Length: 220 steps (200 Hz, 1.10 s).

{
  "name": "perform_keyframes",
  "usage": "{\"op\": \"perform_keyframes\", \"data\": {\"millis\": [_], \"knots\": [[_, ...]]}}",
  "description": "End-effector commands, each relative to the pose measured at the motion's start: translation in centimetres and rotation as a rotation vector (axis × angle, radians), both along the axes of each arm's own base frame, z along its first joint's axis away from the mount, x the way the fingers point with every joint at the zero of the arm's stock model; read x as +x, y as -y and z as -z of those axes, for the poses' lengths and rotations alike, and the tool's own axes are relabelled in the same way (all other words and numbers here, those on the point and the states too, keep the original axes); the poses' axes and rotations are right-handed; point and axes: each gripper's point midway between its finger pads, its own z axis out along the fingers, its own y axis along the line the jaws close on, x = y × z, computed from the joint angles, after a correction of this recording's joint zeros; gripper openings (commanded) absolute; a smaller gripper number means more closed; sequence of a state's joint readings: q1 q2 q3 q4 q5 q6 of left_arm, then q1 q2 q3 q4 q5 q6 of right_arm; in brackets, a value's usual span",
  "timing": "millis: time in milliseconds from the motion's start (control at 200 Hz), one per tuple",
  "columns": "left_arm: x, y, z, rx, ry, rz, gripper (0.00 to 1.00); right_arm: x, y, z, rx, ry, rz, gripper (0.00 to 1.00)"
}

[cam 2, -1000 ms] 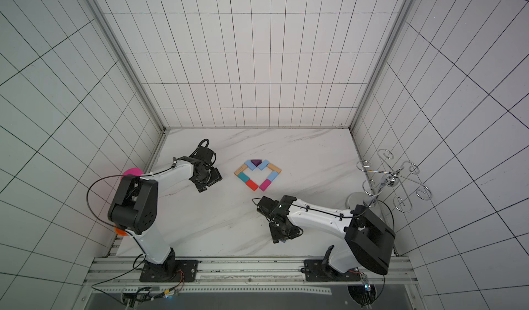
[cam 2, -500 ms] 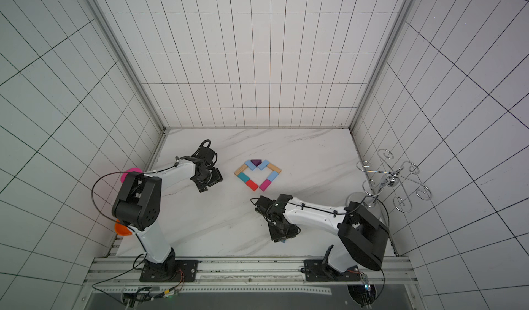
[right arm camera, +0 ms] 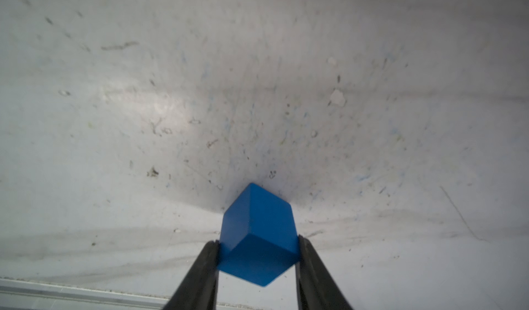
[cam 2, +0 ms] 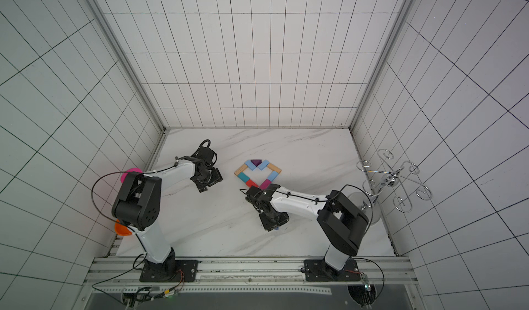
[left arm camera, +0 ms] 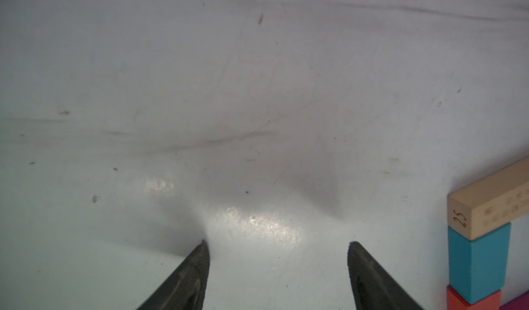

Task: Assemble a heart with building blocks
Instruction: Pick up the building block from the center of the board, then assemble the building block at the center of the board.

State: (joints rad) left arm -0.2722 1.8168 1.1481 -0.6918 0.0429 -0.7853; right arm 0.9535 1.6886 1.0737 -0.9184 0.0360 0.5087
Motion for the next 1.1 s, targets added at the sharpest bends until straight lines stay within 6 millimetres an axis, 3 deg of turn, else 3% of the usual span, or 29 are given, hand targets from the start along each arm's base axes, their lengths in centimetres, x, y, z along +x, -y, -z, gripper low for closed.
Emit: {"op": "perform_keyframes", "data": {"millis": [0, 295, 475, 834, 1094], "knots": [[0.5, -0.5, -0.8, 0.002, 0.039, -0.012, 0.76, 2.5, -0.7, -0.9, 0.003, 0.052, -0.077, 0.38], [0.5, -1.3, -0.8, -0.001, 0.044, -0.034, 0.76, 7.6, -2.9, -2.0, 0.023, 0.102, -0.163, 0.39], [0.5, -1.8, -0.9, -0.004, 0.048, -0.044, 0.75, 10.0, -4.1, -2.6, 0.05, 0.095, -0.119, 0.38], [0.7, -2.0, -0.8, -0.011, 0.05, -0.055, 0.76, 12.2, -6.5, -3.3, 0.085, 0.11, -0.001, 0.36], [0.6, -2.1, -0.6, -0.009, 0.047, -0.055, 0.75, 13.1, -6.4, -2.9, 0.035, 0.121, 0.014, 0.35]]}}
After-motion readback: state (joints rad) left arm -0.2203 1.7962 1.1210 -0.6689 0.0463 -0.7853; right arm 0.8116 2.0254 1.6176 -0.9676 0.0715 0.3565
